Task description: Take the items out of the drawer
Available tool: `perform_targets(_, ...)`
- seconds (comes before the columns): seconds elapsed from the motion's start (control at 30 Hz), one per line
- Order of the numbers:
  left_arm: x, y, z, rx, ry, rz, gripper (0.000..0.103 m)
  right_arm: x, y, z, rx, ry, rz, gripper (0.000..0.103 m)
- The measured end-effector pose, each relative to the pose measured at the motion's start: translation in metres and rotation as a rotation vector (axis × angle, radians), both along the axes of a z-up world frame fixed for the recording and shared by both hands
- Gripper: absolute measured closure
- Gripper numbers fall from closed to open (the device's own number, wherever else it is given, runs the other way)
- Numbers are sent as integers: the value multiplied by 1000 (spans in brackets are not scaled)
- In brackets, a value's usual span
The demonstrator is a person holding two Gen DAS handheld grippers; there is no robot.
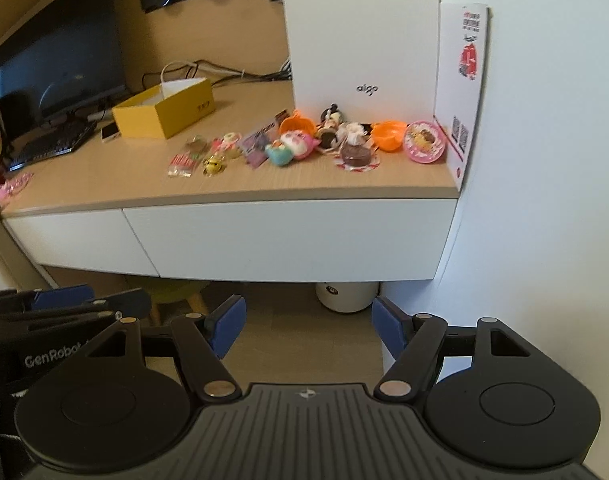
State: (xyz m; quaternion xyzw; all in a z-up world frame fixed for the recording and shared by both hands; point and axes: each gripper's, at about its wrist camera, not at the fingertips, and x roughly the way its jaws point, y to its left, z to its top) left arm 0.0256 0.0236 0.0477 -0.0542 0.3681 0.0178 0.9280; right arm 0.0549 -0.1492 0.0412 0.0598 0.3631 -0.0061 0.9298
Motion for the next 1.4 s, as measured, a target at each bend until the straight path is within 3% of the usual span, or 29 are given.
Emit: perform_targets(1.4,7,-17,2,0,-3,-28,41,-2,-13,-2,-12,-10,-28,32)
